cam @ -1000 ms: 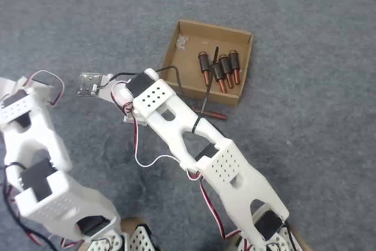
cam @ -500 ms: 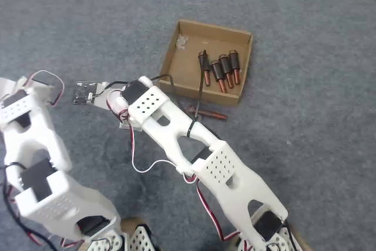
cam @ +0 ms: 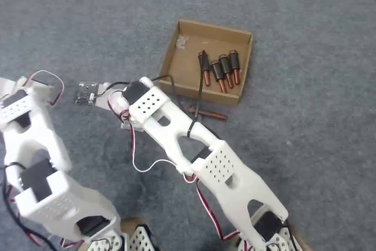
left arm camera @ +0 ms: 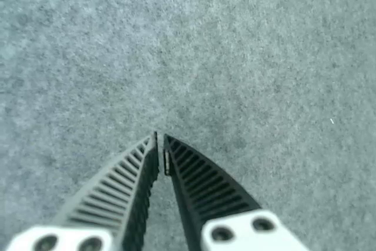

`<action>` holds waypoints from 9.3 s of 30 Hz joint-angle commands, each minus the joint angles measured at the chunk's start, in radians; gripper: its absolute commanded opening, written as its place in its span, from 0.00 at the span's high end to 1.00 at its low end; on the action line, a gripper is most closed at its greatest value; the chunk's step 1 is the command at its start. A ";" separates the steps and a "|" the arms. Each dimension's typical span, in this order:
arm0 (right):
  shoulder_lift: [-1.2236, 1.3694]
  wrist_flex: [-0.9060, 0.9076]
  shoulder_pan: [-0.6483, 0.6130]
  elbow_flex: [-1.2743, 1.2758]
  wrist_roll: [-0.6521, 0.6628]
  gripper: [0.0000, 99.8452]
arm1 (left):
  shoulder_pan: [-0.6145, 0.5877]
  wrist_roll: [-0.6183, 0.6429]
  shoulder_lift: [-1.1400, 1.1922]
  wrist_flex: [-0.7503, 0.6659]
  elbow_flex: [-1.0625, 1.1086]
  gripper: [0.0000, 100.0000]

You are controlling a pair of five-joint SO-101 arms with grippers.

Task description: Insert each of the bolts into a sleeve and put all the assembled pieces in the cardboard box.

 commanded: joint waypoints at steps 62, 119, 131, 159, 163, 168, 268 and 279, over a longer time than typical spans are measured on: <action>-1.118 0.035 0.458 1.336 -0.361 0.99 | 0.258 -0.417 -0.025 -0.038 -0.007 0.99; -1.293 -0.449 0.774 1.671 -0.362 0.99 | 1.223 0.196 0.075 0.187 -0.013 0.77; -1.293 -0.447 0.771 1.671 -0.354 0.99 | 1.152 0.239 0.089 0.127 -0.036 0.77; -1.291 -0.447 0.746 1.674 -0.353 0.99 | 1.089 0.012 0.150 0.327 -0.088 0.98; -1.290 -0.447 0.746 1.674 -0.353 0.99 | 1.086 -0.210 0.130 0.493 -0.102 0.98; -1.293 -0.447 0.746 1.676 -0.353 0.99 | 1.085 -0.365 0.003 0.520 -0.044 0.98; -0.639 -3.043 0.249 2.427 -0.730 0.99 | 0.838 -0.373 -0.592 -0.330 0.499 0.99; -0.634 -3.043 0.252 2.429 -0.730 0.99 | 0.855 -0.373 -0.638 -0.787 0.697 0.99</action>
